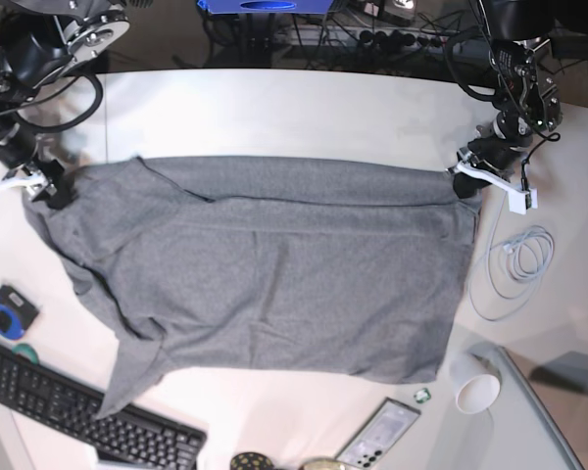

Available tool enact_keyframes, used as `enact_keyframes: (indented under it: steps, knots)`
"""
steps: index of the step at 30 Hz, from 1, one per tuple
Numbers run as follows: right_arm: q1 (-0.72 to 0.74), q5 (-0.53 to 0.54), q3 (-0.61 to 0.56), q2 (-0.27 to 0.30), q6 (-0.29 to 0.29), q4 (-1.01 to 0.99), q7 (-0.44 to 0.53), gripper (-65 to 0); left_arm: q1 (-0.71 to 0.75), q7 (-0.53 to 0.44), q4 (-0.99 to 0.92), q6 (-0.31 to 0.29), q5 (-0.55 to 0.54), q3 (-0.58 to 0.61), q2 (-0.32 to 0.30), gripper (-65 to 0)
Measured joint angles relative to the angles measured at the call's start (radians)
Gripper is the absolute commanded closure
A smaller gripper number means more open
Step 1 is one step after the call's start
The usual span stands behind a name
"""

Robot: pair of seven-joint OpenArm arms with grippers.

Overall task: Layout the t-shirt on the table in an organized manner, then fold the t-shirt properly
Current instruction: 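Hold the folded edge with both grippers and tighten it outward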

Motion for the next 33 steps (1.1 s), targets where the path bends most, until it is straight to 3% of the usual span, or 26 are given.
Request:
enact_keyframes:
  steps: [3, 7, 11, 27, 33]
  knots:
    - [0.003, -0.005, 0.0, 0.0, 0.0, -0.002, -0.005, -29.0, 0.0, 0.0, 0.0, 0.0, 0.0, 0.0, 0.0, 0.0]
    - [0.011, -0.005, 0.0, -0.006, -0.002, 0.004, -0.019, -37.8, 0.0, 0.0, 0.0, 0.0, 0.0, 0.0, 0.0, 0.0]
    - [0.011, 0.022, 0.064, -0.032, -0.048, 0.028, -0.01, -45.0, 0.0, 0.001, 0.0, 0.0, 0.0, -0.005, 0.0, 0.0]
    - [0.023, 0.01, 0.076, -0.018, -0.062, 0.013, 0.015, -45.2, 0.0, 0.001, 0.0, 0.0, 0.0, -0.006, 0.0, 0.0]
    - [-0.048, -0.023, 0.092, -0.022, -0.087, 0.142, -0.045, -45.2, 0.0, 0.0, 0.0, 0.0, 0.0, -0.006, 0.0, 0.0]
